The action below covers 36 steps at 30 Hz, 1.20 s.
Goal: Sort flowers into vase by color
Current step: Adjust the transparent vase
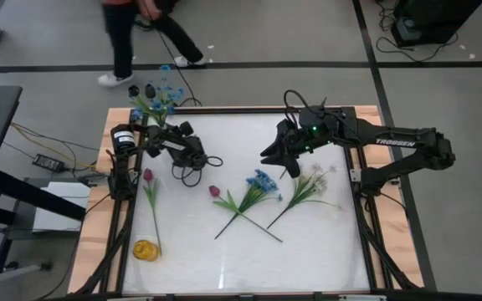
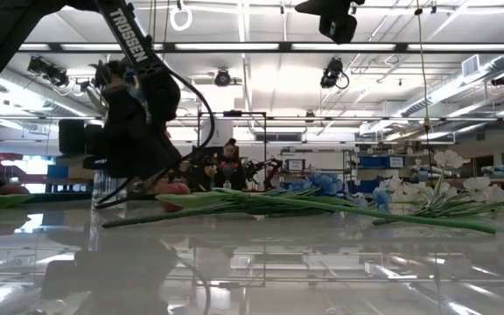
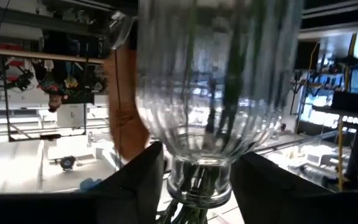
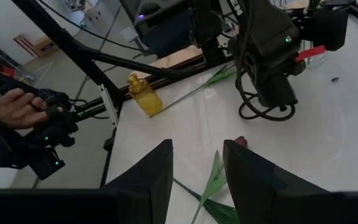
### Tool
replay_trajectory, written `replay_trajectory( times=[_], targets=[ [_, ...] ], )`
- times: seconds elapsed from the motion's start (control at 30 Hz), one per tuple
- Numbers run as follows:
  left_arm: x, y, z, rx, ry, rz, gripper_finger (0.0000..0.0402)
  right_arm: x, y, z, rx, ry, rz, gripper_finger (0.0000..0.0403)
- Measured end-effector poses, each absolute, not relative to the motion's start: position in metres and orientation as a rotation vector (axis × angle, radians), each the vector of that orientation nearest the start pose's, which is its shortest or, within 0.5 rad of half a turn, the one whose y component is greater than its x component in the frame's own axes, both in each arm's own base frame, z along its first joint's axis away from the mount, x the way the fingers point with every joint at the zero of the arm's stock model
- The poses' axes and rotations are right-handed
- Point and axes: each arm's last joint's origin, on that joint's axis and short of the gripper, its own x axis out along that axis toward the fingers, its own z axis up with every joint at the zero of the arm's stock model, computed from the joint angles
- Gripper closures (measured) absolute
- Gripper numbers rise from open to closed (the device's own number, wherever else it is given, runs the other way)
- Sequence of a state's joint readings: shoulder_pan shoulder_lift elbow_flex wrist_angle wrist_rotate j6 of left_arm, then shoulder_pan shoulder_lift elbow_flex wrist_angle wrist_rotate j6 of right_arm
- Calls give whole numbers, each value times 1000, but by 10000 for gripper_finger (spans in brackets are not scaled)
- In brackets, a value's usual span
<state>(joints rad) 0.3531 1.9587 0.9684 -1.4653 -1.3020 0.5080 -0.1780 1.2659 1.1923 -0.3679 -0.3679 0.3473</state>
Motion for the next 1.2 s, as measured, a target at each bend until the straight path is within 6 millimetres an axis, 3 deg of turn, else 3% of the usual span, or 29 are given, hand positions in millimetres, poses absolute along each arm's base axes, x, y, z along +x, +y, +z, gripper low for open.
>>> replay_trajectory(
  times=[0.33,0.5,0.77,0.97,1.2],
  targets=[
    [232,112,135,1371,2496,217,116,273,-39,357,458,455,107,253],
    [239,107,140,1364,2460,260,82,273,-39,357,458,455,106,253],
    [249,100,147,1266,2406,323,74,273,-39,357,458,455,110,253],
    [262,98,158,1122,2309,476,74,273,-39,358,450,441,114,253],
    [268,99,164,1083,2303,459,74,274,-42,361,447,402,116,253]
  ],
)
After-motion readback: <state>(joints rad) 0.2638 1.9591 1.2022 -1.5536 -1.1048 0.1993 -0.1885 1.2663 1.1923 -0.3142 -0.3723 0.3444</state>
